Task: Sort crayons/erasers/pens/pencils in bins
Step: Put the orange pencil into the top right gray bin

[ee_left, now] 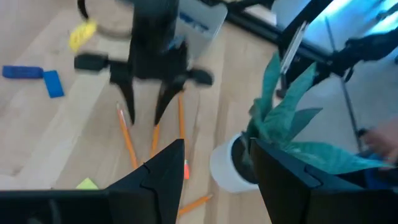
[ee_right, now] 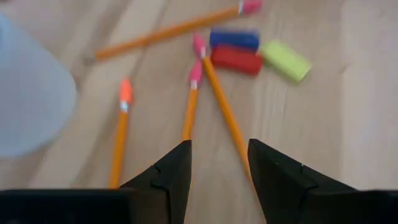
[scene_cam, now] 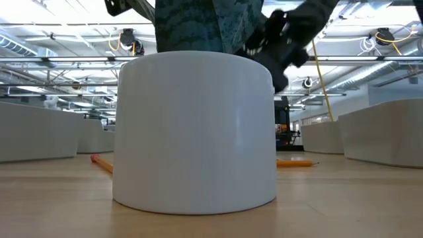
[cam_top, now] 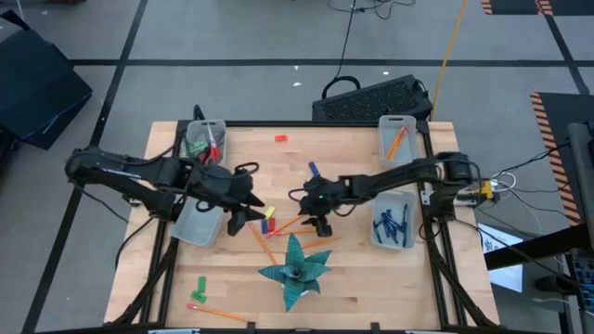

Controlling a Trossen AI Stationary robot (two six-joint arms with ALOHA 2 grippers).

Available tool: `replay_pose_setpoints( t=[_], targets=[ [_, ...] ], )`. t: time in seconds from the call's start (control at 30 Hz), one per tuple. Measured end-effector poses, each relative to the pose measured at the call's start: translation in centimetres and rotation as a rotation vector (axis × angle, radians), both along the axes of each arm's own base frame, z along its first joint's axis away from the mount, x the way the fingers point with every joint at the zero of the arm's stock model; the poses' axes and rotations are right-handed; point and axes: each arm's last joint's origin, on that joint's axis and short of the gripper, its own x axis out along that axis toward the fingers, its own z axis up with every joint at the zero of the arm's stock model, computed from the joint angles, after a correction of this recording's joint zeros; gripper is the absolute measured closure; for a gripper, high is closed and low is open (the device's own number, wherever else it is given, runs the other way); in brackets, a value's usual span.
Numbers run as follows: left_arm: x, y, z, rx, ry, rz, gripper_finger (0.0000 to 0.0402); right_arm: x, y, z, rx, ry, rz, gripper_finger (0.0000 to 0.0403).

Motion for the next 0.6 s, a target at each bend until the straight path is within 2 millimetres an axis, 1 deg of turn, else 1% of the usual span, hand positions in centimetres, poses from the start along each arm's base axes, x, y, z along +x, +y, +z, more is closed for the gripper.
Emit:
replay_pose_setpoints(
  t=[0.1, 0.27, 0.4, 0.6],
  targets=[
    [-0.9, -0.1, 0.8, -0.012, -0.033, 0.017, 0.0215, 0.4, -0.6, -1.8, -0.009, 0.035, 0.012, 0.0259],
    [-1.7, 0.0, 1.2, 0.004, -0.046, 0.051, 0.0215, 0.5, -1.6, -4.2, 0.003, 0.094, 0.034, 0.0273],
    [-2.2, 0.1, 1.0, 0.008, -0.009, 0.064, 0.0215, 0.6, -2.2, -4.5, 0.012, 0.096, 0.022, 0.0289],
    [-2.3, 0.2, 0.9, 0.000, 0.011, 0.073, 0.0215, 0.6, -2.3, -3.8, -0.001, 0.067, 0.012, 0.0313]
  ],
)
